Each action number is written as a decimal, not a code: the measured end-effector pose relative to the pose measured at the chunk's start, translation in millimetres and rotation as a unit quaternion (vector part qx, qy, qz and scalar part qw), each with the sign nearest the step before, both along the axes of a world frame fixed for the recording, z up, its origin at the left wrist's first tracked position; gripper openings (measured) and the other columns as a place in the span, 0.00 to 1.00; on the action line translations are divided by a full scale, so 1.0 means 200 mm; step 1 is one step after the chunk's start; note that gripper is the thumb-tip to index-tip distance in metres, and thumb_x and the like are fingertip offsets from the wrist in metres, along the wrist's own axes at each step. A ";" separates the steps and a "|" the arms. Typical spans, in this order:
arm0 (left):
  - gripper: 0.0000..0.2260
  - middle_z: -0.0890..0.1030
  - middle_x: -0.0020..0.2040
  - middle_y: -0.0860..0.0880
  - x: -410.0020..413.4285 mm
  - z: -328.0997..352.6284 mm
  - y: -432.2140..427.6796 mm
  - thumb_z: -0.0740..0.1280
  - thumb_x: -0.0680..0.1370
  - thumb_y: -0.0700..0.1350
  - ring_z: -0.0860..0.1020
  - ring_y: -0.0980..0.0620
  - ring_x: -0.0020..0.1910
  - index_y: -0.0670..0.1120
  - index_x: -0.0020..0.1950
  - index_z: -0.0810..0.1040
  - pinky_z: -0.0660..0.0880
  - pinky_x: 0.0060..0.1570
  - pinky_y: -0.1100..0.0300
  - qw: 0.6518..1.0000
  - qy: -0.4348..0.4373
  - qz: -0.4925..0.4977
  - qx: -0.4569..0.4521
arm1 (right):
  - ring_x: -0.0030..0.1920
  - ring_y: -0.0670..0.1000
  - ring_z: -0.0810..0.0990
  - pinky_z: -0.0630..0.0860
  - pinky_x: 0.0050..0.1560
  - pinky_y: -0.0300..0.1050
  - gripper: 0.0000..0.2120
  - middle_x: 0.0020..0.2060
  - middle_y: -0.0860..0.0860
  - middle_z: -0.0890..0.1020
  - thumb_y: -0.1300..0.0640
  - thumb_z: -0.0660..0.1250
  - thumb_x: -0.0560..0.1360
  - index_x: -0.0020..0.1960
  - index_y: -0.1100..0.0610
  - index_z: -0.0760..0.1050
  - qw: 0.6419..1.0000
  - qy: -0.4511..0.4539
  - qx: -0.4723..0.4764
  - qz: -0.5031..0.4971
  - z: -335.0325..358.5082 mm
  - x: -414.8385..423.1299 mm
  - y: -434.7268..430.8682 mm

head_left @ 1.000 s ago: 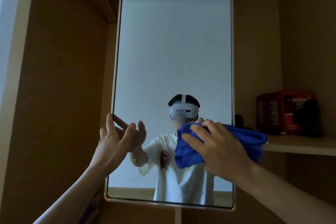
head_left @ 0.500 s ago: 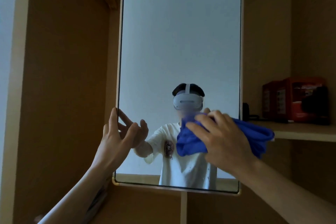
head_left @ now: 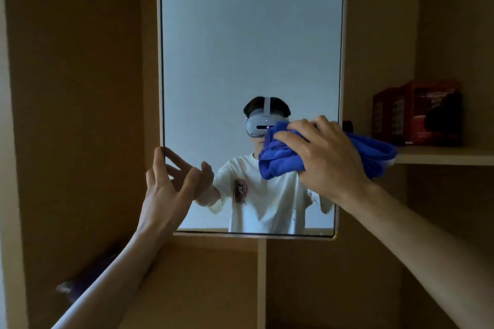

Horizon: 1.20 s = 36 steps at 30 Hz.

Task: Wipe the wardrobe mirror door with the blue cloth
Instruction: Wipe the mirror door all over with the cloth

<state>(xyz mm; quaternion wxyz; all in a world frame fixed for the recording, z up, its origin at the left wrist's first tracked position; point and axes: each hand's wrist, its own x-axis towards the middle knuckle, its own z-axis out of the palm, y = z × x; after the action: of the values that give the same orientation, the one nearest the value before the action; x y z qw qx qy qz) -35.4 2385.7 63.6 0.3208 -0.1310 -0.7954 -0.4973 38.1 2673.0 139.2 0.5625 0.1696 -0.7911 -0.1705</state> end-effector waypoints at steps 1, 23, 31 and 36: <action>0.40 0.53 0.83 0.48 -0.01 -0.01 0.01 0.62 0.80 0.65 0.68 0.40 0.76 0.58 0.84 0.41 0.72 0.66 0.42 1.000 0.003 0.002 0.004 | 0.54 0.59 0.73 0.71 0.51 0.55 0.30 0.59 0.53 0.78 0.62 0.73 0.62 0.64 0.54 0.76 1.000 -0.007 -0.002 0.000 -0.08 0.01 0.02; 0.39 0.64 0.78 0.40 0.05 -0.33 -0.03 0.64 0.81 0.62 0.72 0.37 0.71 0.64 0.82 0.41 0.73 0.64 0.42 0.999 -0.046 -0.002 0.006 | 0.58 0.61 0.75 0.73 0.57 0.57 0.31 0.62 0.55 0.78 0.67 0.72 0.63 0.66 0.55 0.77 0.998 -0.063 -0.008 -0.017 -0.65 0.04 -0.01; 0.40 0.62 0.79 0.39 0.04 -0.35 -0.05 0.64 0.80 0.64 0.70 0.35 0.73 0.67 0.81 0.39 0.73 0.64 0.37 0.999 -0.038 0.003 -0.012 | 0.59 0.61 0.74 0.73 0.58 0.58 0.32 0.64 0.56 0.77 0.67 0.75 0.64 0.67 0.55 0.75 0.996 -0.046 -0.028 -0.069 -0.49 0.10 0.05; 0.41 0.63 0.77 0.37 0.05 -0.38 -0.02 0.64 0.77 0.68 0.69 0.34 0.73 0.69 0.80 0.37 0.72 0.64 0.35 0.999 -0.039 0.003 -0.015 | 0.59 0.61 0.74 0.70 0.57 0.57 0.32 0.63 0.57 0.76 0.67 0.72 0.64 0.67 0.57 0.74 0.995 -0.006 -0.059 -0.082 -0.39 0.11 0.10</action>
<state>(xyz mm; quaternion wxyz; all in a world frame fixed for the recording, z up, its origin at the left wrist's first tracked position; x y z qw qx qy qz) -25.3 2380.9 -12.7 0.2893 -0.1140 -0.8148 -0.4892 59.4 2693.6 62.1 0.5511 0.0712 -0.8143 -0.1678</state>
